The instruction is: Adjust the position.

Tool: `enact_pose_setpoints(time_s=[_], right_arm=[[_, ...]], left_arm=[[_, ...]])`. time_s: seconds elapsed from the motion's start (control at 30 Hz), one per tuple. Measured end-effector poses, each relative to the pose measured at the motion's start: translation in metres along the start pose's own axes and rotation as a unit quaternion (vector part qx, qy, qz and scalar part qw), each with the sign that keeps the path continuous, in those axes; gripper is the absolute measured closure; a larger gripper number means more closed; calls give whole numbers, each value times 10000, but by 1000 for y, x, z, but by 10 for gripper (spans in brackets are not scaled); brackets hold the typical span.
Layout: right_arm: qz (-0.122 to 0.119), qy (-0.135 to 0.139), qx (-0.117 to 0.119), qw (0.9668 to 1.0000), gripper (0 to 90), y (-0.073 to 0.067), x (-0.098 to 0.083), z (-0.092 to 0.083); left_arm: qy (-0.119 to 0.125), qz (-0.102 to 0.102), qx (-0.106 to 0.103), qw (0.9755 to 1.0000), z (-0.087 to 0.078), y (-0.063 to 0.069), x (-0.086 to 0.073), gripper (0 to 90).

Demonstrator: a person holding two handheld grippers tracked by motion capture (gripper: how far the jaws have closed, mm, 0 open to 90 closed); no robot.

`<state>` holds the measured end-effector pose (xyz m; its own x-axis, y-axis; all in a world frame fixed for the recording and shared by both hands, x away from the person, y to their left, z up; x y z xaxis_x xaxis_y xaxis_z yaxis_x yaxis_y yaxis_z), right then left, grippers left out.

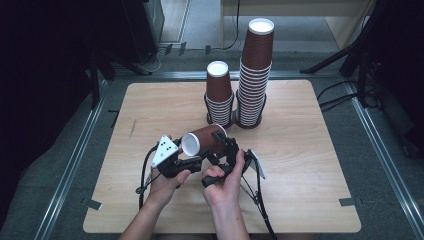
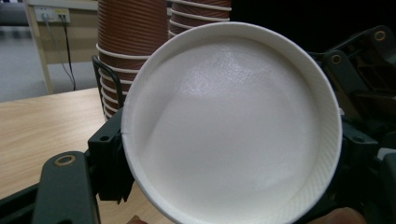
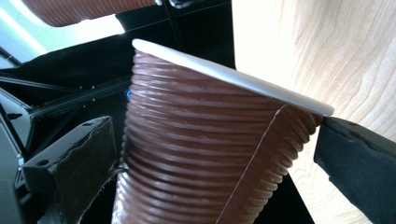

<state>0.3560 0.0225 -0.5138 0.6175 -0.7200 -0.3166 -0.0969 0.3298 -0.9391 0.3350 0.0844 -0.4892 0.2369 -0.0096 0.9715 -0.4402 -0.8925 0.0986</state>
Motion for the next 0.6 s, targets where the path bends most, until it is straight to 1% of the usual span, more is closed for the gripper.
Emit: enact_pose_setpoints(time_s=[0.03,0.1,0.13,0.2,0.23,0.3,0.4,0.43,0.5,0.6], right_arm=[[-23,17,0,10000,0,2,0,1],[43,14,-9,10000,0,2,1,3],[-10,25,21,10000,0,3,2,4],[14,10,22,10000,0,3,3,7],[83,-19,23,10000,0,2,2,8],[27,-52,53,10000,0,1,2,11],[70,-98,132,9998,0,0,2,14],[115,-110,145,9998,13,0,2,14],[119,-111,150,9998,40,1,3,14],[-23,-77,141,9999,63,0,4,14]], left_arm=[[-16,16,-14,10000,0,1,-1,204],[-23,61,-43,10000,0,2,-2,205],[-16,73,-57,10000,0,3,-1,204],[6,86,-73,9999,-1,4,-1,205],[22,78,-87,9999,-1,4,0,205],[30,50,-116,9999,-2,3,1,204],[19,17,-146,9999,-2,2,1,204],[4,-6,-189,9998,-2,2,1,204],[-19,-46,-249,9997,-2,2,0,201],[-50,-131,-345,9993,-2,1,0,193]])
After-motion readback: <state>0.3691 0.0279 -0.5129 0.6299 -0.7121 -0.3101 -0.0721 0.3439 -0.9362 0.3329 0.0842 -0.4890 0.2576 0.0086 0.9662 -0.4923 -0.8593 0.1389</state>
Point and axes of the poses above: each handheld gripper's, and its own axes: z roughly forward along the jaws, x roughly out of its top, y roughly to its right, the point moved 10 cm from there along z, roughly forward along the jaws, and after that the axes turned 12 degrees about x, right-handed, at the moved point
